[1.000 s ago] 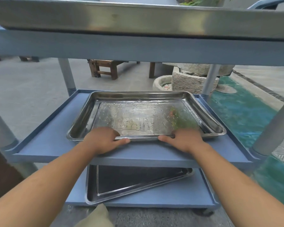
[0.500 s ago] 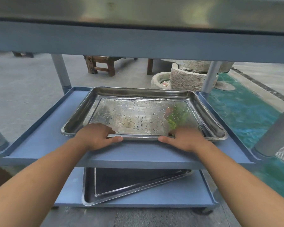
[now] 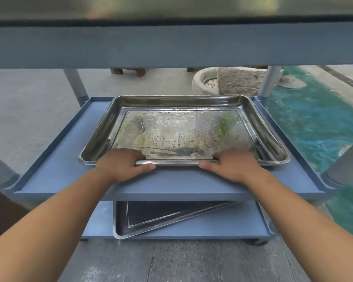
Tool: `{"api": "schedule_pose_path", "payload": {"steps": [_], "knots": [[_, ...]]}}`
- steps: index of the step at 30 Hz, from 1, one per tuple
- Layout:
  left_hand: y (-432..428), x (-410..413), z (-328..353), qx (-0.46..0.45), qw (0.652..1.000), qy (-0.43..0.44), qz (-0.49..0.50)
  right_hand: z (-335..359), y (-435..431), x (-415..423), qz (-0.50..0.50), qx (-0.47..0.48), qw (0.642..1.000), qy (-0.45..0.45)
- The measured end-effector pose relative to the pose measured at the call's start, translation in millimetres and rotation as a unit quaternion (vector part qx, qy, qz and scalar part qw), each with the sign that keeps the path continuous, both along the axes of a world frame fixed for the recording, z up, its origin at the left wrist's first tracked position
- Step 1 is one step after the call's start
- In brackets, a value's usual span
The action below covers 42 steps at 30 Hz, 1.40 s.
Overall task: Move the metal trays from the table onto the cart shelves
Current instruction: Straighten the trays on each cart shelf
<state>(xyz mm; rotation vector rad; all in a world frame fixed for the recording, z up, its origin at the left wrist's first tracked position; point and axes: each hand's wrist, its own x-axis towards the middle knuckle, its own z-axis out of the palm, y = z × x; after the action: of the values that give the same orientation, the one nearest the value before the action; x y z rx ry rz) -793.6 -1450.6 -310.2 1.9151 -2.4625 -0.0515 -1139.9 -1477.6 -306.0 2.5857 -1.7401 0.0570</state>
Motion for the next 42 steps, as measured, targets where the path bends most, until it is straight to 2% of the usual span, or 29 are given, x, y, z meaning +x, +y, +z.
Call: {"api": "schedule_pose_path", "payload": {"steps": [3, 9, 19, 23, 29, 35, 42], "knots": [[0, -1, 1, -0.001, 1.000, 0.002, 0.005, 0, 0, 0, -0.005, 0.003, 1.000, 0.000], [0, -2, -3, -0.060, 0.998, -0.022, 0.004, 0, 5, 3, -0.026, -0.012, 0.999, 0.022], [-2, -3, 3, -0.028, 0.999, -0.045, 0.011, 9, 11, 6, -0.015, 0.015, 1.000, 0.021], [-5, -3, -1, -0.035, 0.999, -0.036, 0.016, 6, 7, 4, -0.021, 0.008, 1.000, 0.020], [8, -4, 9, 0.005, 1.000, -0.022, 0.010, 14, 20, 6, -0.018, 0.019, 1.000, 0.004], [27, 4, 1, -0.037, 0.999, -0.025, 0.018, 8, 41, 9, -0.032, -0.002, 0.999, -0.003], [49, 13, 3, -0.031, 0.999, -0.032, -0.008, 11, 67, 16, -0.045, 0.041, 0.998, 0.006]]}}
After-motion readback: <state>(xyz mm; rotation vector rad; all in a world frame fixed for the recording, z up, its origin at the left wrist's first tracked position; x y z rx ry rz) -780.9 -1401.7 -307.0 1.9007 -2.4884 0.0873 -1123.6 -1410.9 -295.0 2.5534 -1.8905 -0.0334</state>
